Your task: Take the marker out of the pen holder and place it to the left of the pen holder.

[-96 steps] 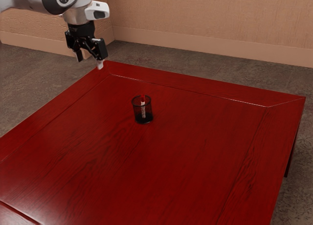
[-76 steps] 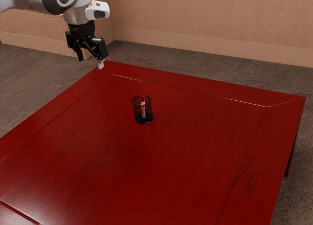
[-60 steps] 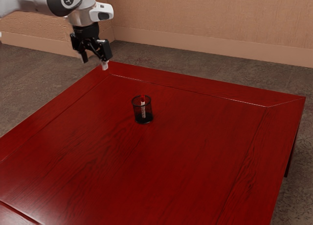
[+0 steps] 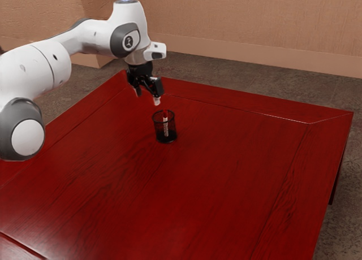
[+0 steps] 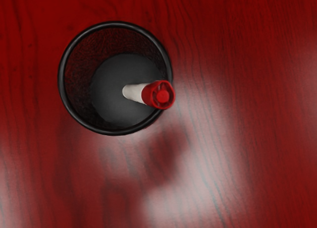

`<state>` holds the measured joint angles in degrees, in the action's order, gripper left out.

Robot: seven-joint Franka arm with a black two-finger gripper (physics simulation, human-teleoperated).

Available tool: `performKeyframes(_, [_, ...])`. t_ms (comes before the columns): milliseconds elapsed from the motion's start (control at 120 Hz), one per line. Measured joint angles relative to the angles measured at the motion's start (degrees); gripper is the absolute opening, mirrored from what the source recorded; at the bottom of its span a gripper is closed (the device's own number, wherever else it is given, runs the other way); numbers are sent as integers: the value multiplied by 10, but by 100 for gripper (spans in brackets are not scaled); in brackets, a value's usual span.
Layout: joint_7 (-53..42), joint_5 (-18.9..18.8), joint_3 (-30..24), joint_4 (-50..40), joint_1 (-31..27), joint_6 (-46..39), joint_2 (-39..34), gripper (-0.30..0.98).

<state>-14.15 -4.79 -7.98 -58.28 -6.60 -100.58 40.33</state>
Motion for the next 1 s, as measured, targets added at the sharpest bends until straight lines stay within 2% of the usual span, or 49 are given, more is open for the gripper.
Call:
performKeyframes(350, [-76, -2, -7, 49, 3, -79, 89, 69])
performKeyframes(675, [-122, -2, -9, 52, 6, -105, 114, 67])
performKeyframes(742, [-128, -2, -9, 52, 5, -106, 115, 58])
performKeyframes(892, [-139, -2, -9, 52, 5, -109, 115, 22])
performKeyframes(1000, [-146, -3, -8, 52, 5, -109, 115, 7])
